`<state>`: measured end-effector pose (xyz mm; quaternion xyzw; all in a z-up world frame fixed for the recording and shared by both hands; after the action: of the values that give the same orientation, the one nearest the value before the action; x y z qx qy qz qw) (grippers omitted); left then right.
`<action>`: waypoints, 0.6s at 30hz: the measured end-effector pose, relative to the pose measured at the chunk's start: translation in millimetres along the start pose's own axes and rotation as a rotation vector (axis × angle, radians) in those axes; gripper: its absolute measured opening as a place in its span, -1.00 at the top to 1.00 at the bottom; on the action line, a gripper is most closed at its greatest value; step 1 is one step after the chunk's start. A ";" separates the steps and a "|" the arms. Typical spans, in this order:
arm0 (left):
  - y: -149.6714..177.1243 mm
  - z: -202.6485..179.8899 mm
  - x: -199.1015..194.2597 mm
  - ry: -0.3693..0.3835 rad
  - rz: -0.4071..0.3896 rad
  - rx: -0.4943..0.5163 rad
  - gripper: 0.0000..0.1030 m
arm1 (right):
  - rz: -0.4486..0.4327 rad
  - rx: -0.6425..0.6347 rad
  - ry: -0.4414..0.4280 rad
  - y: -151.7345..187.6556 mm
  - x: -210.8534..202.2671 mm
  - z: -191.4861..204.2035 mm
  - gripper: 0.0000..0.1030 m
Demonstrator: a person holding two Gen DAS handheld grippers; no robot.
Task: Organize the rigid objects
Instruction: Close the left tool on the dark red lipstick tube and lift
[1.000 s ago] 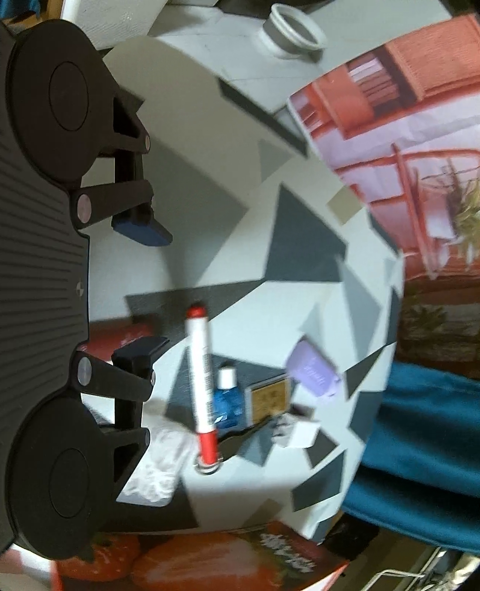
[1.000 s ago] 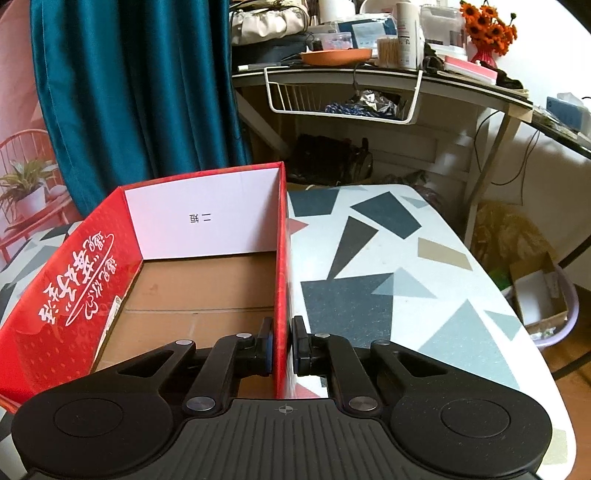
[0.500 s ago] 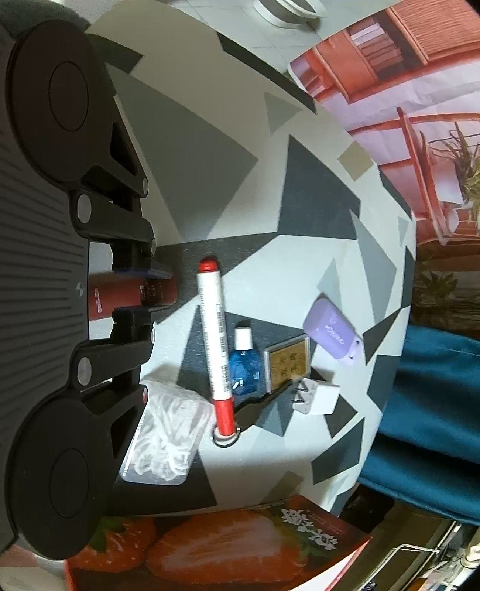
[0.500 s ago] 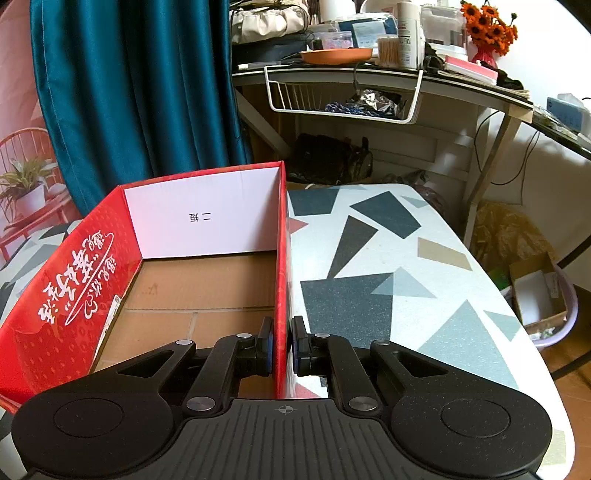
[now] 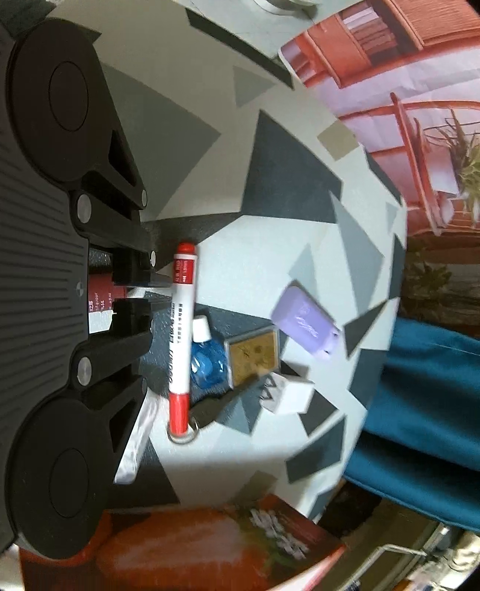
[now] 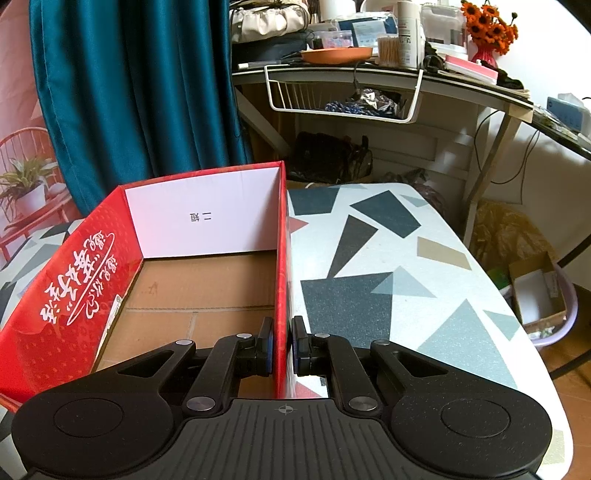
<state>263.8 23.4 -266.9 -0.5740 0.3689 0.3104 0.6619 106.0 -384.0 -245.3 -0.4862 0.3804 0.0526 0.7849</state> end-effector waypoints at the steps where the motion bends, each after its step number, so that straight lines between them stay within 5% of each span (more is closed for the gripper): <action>1: 0.1 1.2 -5.2 -0.003 -0.003 0.002 0.75 | 0.000 0.001 0.000 0.0 -0.1 0.2 0.84; 3: 2.6 2.6 -13.9 -0.011 0.005 0.006 0.38 | -0.002 -0.002 0.005 -0.1 0.1 2.0 0.83; 5: 9.2 1.1 -18.1 -0.005 0.027 0.011 0.27 | -0.004 -0.005 0.008 0.0 0.1 2.9 0.83; 9: 20.9 -3.8 -14.2 0.032 0.066 0.016 0.28 | -0.002 -0.001 0.003 -0.5 -0.3 2.0 0.83; 11: 25.3 -5.9 -7.6 0.048 0.088 0.012 0.57 | -0.001 -0.003 0.005 -0.3 -0.8 1.6 0.83; 18: 16.8 -11.5 1.1 0.034 0.034 0.061 0.58 | -0.001 -0.004 0.005 -0.8 -1.2 0.8 0.83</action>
<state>248.9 14.5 -277.6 -0.5522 0.3991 0.3004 0.6675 106.0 -383.4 -243.7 -0.4880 0.3821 0.0518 0.7831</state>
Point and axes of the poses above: each gripper's, at about its wrist camera, not at the fingertips, and x roughly the way its jaws point, z to its left, y to its underside, the point moved 3 cm from there along x, roughly the way its jaws point, and after that the axes turned 12 degrees about x, right-handed, at the moved point
